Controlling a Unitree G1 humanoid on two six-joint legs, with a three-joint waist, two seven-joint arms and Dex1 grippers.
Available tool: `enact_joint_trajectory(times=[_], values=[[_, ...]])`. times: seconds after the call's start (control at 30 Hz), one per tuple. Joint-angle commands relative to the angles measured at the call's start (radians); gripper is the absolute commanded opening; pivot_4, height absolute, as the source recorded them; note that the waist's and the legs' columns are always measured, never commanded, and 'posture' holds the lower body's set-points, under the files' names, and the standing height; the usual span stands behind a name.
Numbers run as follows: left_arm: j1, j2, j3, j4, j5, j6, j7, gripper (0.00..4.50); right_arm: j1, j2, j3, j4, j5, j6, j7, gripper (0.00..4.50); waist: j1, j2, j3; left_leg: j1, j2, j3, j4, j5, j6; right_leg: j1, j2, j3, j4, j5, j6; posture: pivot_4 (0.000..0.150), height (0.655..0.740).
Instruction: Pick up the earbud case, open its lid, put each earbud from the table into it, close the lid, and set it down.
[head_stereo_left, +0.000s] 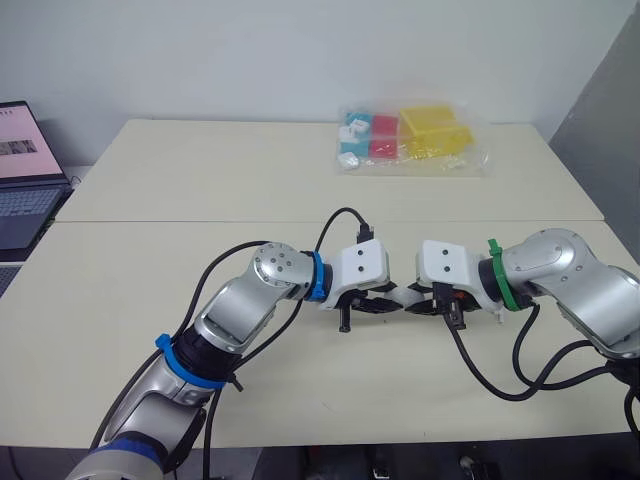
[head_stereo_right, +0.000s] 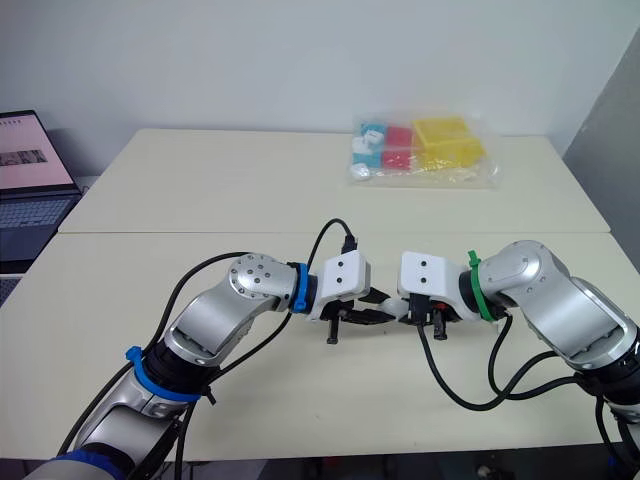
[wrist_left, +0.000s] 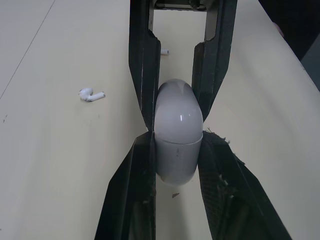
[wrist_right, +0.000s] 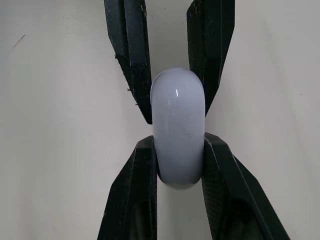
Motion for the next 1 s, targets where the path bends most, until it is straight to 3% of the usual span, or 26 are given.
enact_joint_trajectory(times=[0.03,0.13,0.33,0.87,1.0], values=[[0.003,-0.005,-0.002,-0.020,0.006,0.015,0.021,0.80,-0.012,0.013,-0.039,-0.029,-0.003,-0.008,-0.007,0.78,0.000,0.000,0.000,0.000,0.000,0.000,0.000,0.000,0.000,0.000,0.000,0.000,0.000,0.000,0.000,0.150,0.7400],[0.007,-0.013,0.018,-0.021,-0.022,0.049,0.019,0.80,-0.014,0.016,-0.041,-0.027,-0.005,-0.007,-0.005,0.78,0.000,0.000,0.000,0.000,0.000,0.000,0.002,0.000,0.000,0.000,0.000,0.000,0.002,0.000,0.000,0.150,0.7400],[-0.006,-0.010,0.010,-0.008,-0.003,0.035,0.035,2.75,-0.014,0.019,-0.045,-0.025,-0.007,-0.008,-0.003,0.78,0.000,0.000,0.000,0.000,0.000,0.000,0.011,0.000,0.000,0.000,0.000,0.000,0.010,0.000,0.000,0.150,0.7400],[-0.001,-0.015,-0.003,0.015,0.006,-0.014,0.028,2.76,-0.010,0.014,-0.049,-0.026,-0.006,-0.017,0.008,0.78,0.000,0.000,0.000,0.001,0.000,-0.001,0.011,0.000,0.000,0.000,0.000,0.000,0.012,0.000,-0.001,0.150,0.7400],[0.005,-0.015,0.000,0.016,0.007,-0.020,0.028,1.55,-0.010,0.012,-0.048,-0.027,-0.008,-0.019,0.010,0.78,0.000,0.000,0.000,0.001,0.000,-0.001,0.011,0.000,0.000,0.000,0.000,0.000,0.012,0.000,-0.001,0.150,0.7400]])
